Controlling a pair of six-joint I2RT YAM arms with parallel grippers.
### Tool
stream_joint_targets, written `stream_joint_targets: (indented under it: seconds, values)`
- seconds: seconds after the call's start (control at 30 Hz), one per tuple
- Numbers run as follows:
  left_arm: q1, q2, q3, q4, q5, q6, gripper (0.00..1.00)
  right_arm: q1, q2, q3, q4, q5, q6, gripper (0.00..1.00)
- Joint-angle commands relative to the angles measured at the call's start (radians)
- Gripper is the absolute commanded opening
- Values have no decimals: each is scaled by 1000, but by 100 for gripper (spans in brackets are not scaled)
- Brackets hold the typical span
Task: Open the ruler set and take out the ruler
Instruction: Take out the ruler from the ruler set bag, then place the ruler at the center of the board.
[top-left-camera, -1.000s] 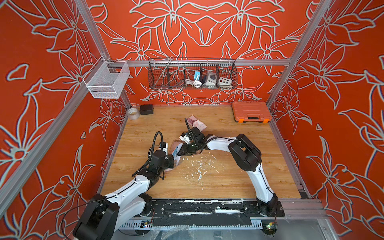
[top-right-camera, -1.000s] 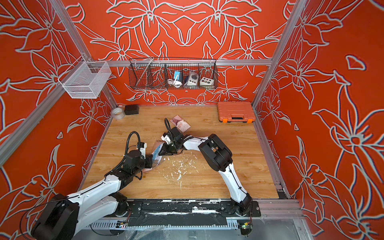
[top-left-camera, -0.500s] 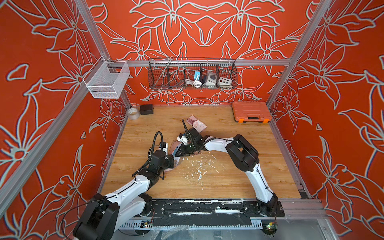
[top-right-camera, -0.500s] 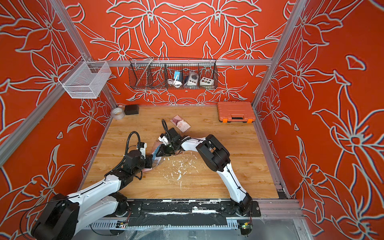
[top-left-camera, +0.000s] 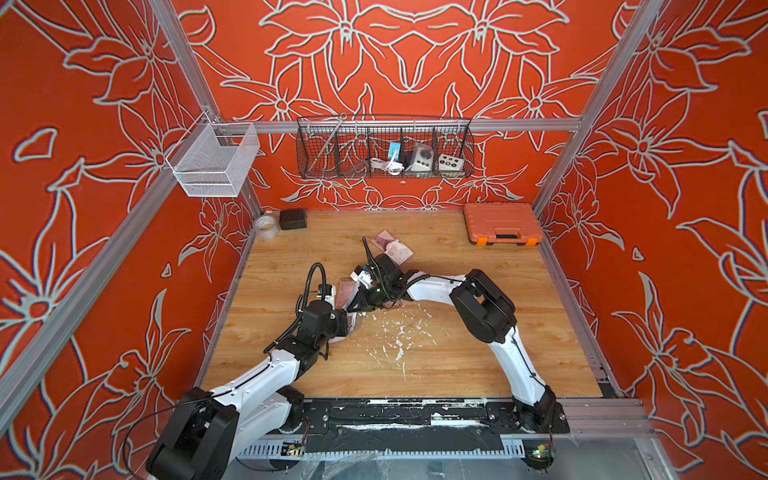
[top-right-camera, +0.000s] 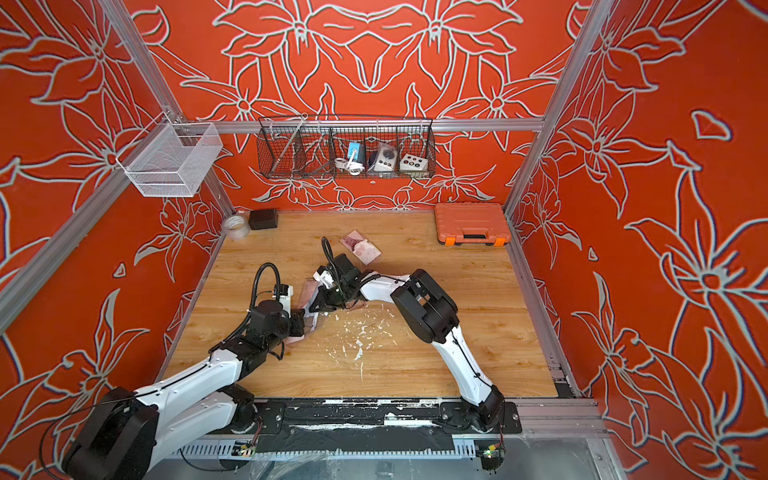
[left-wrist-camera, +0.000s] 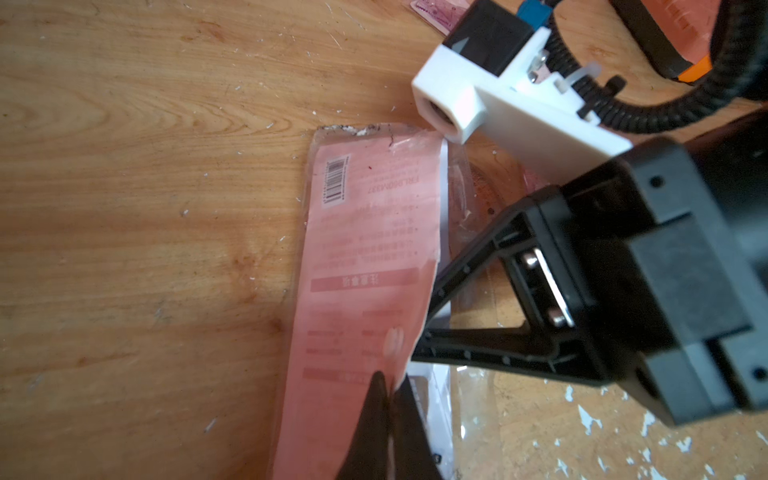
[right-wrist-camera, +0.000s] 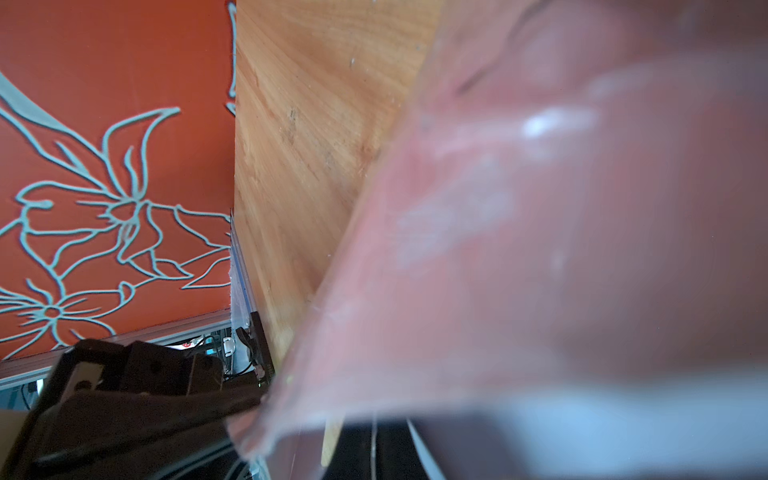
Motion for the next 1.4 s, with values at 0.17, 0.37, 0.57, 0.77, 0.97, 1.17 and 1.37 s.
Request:
stream_joint_targets:
  seconds: [0.17,0.37,0.57,0.77,0.97,1.17,1.37]
  values:
    - [5,-7,18,6,-14,-4,0,-31,-115,-33,-214,75,-9,0]
    - [5,-6,20,4,-20,-5,0,-62,-187,-75,-260,73,-40,0]
    - [6,-6,28,-17,-63,-22,0,-91,-285,-128,-275,66,-76,0]
    - [7,-53,24,-43,-161,-60,0,-155,-386,-200,-286,92,-106,0]
    - [8,-92,3,-54,-239,-101,0,-186,-261,-78,-290,95,-80,0]
    - [8,-159,-39,-30,-227,-95,0,-186,-57,144,-301,98,-27,0]
    - [8,-132,-31,-15,-199,-81,0,-176,150,389,-444,66,-88,0]
